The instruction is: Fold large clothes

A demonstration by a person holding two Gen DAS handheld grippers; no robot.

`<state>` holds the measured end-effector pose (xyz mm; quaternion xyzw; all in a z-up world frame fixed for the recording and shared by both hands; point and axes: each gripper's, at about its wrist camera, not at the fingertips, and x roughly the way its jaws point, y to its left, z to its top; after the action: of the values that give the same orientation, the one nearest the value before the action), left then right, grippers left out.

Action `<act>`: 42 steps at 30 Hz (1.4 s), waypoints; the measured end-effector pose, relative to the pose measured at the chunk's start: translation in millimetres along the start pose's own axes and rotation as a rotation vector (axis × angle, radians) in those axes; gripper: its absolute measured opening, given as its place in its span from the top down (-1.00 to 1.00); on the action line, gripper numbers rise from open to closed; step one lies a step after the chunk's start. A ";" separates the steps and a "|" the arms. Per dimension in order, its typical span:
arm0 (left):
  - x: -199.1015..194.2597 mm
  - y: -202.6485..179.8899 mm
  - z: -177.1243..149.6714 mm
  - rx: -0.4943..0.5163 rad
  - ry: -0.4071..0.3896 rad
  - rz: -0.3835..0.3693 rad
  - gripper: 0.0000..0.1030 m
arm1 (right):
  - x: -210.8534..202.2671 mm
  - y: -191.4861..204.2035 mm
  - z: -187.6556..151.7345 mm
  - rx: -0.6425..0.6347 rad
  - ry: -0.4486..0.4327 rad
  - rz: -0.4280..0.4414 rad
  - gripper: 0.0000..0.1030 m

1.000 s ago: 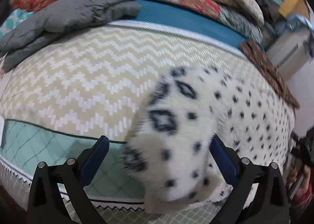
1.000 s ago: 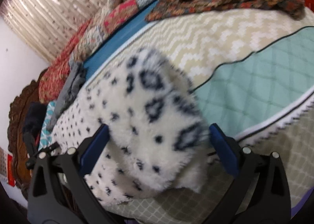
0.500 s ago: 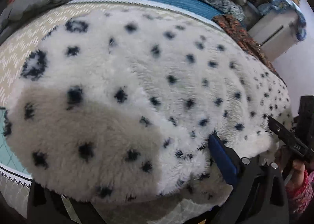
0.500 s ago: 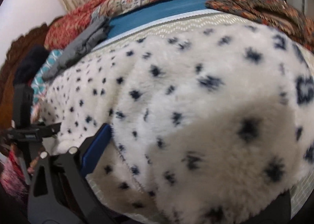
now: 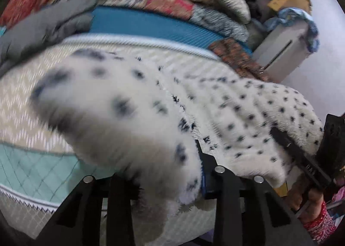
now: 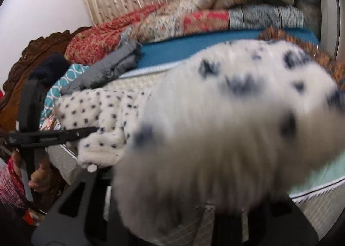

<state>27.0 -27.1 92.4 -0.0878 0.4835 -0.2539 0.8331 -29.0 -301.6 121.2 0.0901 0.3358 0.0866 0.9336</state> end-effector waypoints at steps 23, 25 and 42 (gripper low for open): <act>65.3 -225.7 142.4 0.415 -0.061 -0.077 0.33 | -99.6 -150.3 40.6 0.150 -0.382 -0.274 0.43; 80.6 -259.2 170.6 0.472 -0.095 -0.064 0.33 | -101.0 -177.9 60.2 0.167 -0.433 -0.306 0.43; 325.8 -313.9 234.6 0.494 0.089 0.399 0.67 | -25.6 -381.4 49.8 0.588 -0.402 -0.490 -0.62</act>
<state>251.8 -484.5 88.8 0.2247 0.4510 -0.1988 0.8406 22.1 -682.2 88.2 0.2850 0.1692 -0.2565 0.9079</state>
